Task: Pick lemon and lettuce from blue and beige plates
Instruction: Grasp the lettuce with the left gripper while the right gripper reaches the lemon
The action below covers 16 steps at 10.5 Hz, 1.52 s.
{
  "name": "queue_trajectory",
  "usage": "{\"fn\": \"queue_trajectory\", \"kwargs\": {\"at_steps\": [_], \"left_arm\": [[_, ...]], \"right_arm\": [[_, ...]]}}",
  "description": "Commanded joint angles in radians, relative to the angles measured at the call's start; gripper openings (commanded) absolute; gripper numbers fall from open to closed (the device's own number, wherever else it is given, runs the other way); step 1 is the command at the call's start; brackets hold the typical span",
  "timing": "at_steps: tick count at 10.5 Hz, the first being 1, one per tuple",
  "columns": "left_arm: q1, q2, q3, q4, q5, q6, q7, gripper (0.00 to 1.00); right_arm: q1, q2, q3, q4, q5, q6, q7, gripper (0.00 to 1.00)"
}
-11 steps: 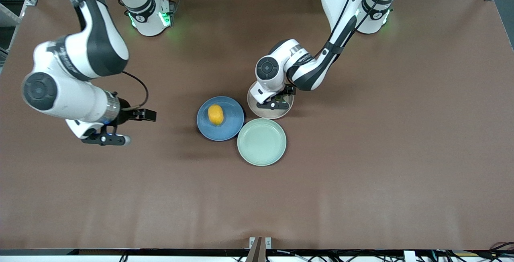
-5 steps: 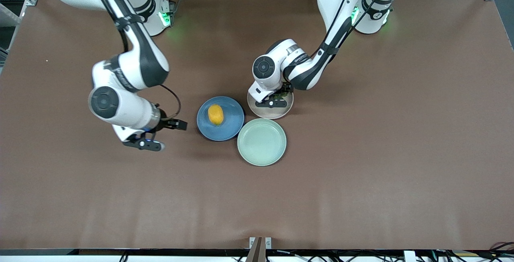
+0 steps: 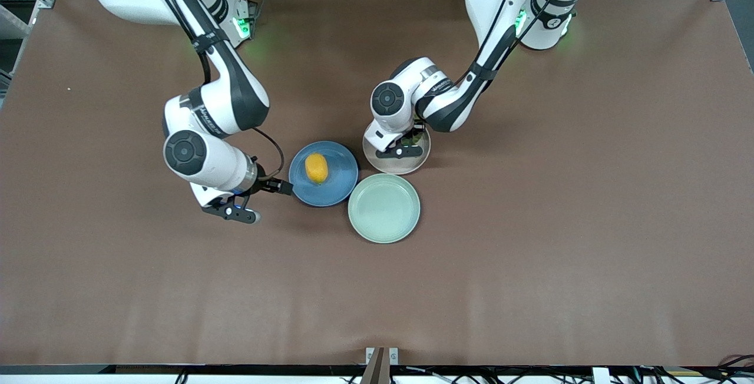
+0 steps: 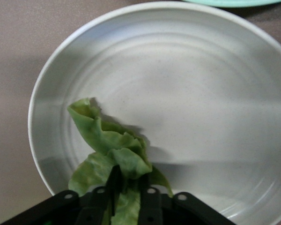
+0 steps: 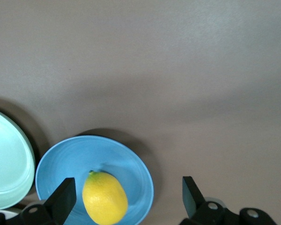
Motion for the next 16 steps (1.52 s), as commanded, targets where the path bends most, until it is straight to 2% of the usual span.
{"fn": "queue_trajectory", "kwargs": {"at_steps": [1,6,11,16], "left_arm": [[-0.008,0.008,0.004,0.014,-0.017,0.011,-0.025,0.0],[-0.02,-0.037,0.003,0.043,-0.017,0.006,-0.092,0.0],[-0.006,-0.132,0.015,0.06,-0.013,0.003,-0.114,0.0],[0.04,-0.164,0.035,0.132,-0.005,0.003,-0.172,0.0]], "right_arm": [[0.023,0.039,-0.002,0.004,0.012,0.056,0.057,1.0],[0.062,0.078,-0.004,0.001,0.009,0.104,0.097,1.0],[0.128,0.061,-0.005,-0.088,0.0,0.145,0.146,1.0],[0.171,-0.009,-0.005,-0.235,0.0,0.239,0.146,1.0]]}}
